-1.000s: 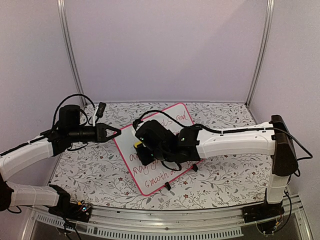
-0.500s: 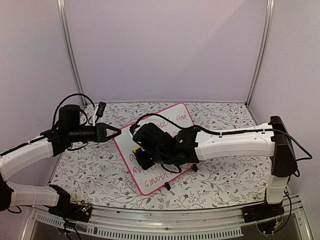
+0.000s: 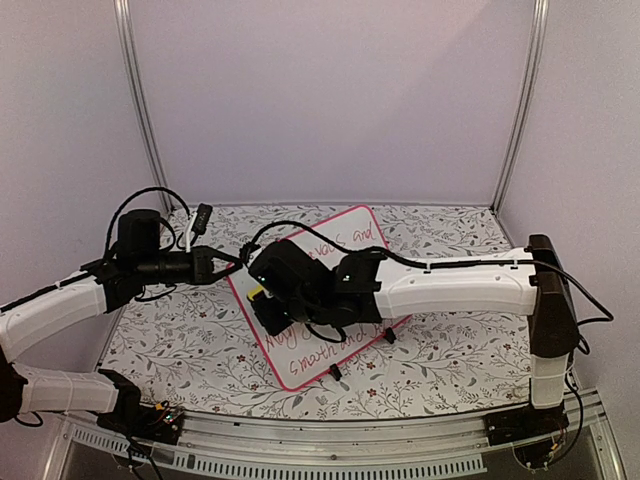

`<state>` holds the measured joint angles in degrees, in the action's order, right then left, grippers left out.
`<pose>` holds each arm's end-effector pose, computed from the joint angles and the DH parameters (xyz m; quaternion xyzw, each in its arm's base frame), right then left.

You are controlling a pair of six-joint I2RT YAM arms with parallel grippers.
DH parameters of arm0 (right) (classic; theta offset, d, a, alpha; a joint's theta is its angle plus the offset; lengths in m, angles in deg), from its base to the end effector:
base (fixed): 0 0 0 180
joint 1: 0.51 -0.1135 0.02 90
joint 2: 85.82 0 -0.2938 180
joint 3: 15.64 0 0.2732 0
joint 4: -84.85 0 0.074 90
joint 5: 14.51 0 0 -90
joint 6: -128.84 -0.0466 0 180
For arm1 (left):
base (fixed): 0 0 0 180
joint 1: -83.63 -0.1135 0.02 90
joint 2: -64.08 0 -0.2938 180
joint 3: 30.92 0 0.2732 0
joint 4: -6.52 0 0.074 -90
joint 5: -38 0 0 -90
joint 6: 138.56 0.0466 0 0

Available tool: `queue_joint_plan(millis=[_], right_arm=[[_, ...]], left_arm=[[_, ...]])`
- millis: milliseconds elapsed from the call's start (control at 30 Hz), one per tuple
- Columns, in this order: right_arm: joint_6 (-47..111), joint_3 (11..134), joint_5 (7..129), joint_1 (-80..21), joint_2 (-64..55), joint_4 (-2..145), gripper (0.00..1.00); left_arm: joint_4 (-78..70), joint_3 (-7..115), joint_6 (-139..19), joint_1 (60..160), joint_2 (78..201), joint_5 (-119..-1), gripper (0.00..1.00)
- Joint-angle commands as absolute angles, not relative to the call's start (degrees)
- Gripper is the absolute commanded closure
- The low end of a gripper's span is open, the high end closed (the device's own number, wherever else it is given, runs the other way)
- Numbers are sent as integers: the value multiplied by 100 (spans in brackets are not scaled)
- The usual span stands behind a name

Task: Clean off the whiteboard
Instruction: Erase the whiteboard at the center of the board.

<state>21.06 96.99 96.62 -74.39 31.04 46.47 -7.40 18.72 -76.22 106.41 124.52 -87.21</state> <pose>0.1582 0.4869 0.2759 -0.3583 0.8291 0.1664 0.3957 0.2157 -0.1197 0.2710 0.1288 0.8089 -0.4495 0.3566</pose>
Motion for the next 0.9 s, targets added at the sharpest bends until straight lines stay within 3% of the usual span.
queue_joint_plan(millis=[0,233,667,867], right_arm=[[1901,8950,9749,-7410,2954,4495,74],[1613,8423,9917,-7369,2616,4580,74],[2175,10269,10076,-7170,3420,4439,74],[2151,10457,10140,-7154,3592,4228,74]], left_arm=[[-779,1882,-7595,10783,12515,-8518,100],[-762,1877,-7605,10787,12497,-8548,100],[-792,1876,-7588,10828,12473,-8488,100],[-799,1876,-7585,10834,12468,-8478,100]])
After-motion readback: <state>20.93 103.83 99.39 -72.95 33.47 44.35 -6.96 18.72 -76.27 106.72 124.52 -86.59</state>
